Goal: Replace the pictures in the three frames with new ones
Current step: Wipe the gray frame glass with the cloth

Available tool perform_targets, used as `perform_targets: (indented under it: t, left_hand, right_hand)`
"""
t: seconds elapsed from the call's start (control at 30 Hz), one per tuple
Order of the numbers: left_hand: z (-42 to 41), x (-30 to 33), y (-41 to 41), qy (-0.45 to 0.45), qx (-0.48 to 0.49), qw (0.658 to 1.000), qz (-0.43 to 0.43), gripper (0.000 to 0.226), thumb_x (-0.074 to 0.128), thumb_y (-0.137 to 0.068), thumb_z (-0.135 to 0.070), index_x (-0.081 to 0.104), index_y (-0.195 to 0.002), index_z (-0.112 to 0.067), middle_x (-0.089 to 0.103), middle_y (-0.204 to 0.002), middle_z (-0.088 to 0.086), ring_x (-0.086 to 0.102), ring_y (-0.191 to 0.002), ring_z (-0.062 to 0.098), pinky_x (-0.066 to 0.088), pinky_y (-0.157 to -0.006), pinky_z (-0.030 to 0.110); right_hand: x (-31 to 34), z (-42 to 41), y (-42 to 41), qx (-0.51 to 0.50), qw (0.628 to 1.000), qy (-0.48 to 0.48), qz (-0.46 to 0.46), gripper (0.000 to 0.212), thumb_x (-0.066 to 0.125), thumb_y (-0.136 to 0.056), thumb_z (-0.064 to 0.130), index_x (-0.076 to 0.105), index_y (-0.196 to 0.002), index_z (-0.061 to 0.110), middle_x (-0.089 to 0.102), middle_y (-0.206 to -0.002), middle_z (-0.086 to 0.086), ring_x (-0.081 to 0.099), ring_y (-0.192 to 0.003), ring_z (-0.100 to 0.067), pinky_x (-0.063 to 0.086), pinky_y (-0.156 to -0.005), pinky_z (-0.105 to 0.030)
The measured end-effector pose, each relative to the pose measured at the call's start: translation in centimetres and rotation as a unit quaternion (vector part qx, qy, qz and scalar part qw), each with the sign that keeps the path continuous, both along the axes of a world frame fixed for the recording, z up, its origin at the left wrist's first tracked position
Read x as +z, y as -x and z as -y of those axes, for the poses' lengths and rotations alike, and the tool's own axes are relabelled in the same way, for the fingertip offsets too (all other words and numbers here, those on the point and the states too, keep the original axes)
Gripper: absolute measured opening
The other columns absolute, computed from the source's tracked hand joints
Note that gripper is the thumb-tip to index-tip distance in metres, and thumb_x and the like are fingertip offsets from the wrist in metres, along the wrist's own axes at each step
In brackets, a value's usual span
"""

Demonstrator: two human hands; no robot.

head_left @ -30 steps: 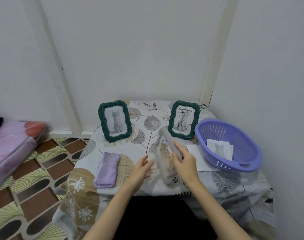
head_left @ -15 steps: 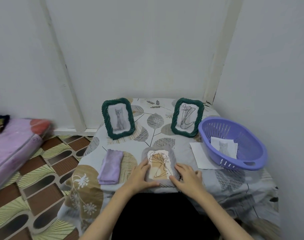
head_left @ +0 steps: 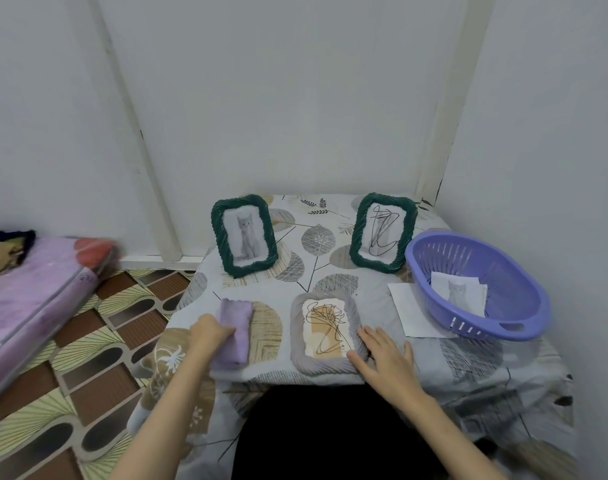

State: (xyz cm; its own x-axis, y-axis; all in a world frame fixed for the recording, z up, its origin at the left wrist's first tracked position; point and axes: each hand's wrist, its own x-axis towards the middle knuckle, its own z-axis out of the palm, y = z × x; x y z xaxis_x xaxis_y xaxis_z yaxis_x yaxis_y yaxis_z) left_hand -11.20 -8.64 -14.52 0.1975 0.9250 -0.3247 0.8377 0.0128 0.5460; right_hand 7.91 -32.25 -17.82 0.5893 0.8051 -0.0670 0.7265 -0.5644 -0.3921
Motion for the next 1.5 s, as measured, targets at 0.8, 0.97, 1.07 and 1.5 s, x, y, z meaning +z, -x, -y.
perform_targets:
  t: [0.8, 0.97, 1.07, 1.5]
  left_hand:
    - [5.2, -2.1, -7.0, -0.146, -0.202, 0.948, 0.196, 0.028, 0.055, -0.089, -0.015, 0.056, -0.115, -0.004, 0.057, -0.117, 0.010, 0.054, -0.105, 0.024, 0.040, -0.094, 0.030]
    - [2.8, -3.7, -6.7, -0.148, -0.354, 0.922, 0.048, 0.055, 0.034, -0.092, -0.042, 0.035, -0.140, -0.016, 0.025, -0.154, 0.001, 0.021, -0.142, 0.020, 0.014, -0.117, 0.035]
    - [2.4, -4.0, -6.3, -0.121, -0.387, 0.914, 0.020, 0.051, 0.038, -0.096, -0.040, 0.026, -0.144, -0.028, 0.017, -0.155, -0.011, 0.008, -0.145, 0.017, 0.005, -0.117, 0.042]
    - [2.0, -4.6, -5.9, -0.141, -0.394, 0.908, 0.030, 0.049, 0.035, -0.095, -0.046, 0.028, -0.141, -0.033, 0.020, -0.153, -0.017, 0.006, -0.145, 0.010, -0.002, -0.117, 0.046]
  right_hand:
    - [1.2, -7.0, 0.6, 0.003, 0.997, -0.082, -0.010, 0.045, 0.045, -0.091, 0.009, 0.040, -0.135, 0.012, 0.040, -0.133, -0.014, 0.047, -0.116, -0.034, 0.040, -0.095, -0.037]
    - [-0.2, -7.1, 2.7, 0.039, 0.977, -0.026, 0.208, 0.048, 0.041, -0.073, 0.050, 0.063, -0.104, 0.022, 0.066, -0.109, -0.010, 0.062, -0.077, -0.030, 0.053, -0.059, -0.038]
    - [-1.3, -7.4, 2.2, 0.042, 0.968, -0.004, 0.248, 0.057, 0.077, -0.050, 0.045, 0.068, -0.100, 0.019, 0.069, -0.097, -0.011, 0.062, -0.069, -0.027, 0.053, -0.056, -0.030]
    - [-1.5, -8.5, -0.3, 0.187, 0.948, -0.100, 0.236, 0.043, 0.050, -0.066, 0.020, 0.062, -0.108, 0.013, 0.066, -0.106, -0.005, 0.060, -0.078, -0.025, 0.055, -0.070, -0.031]
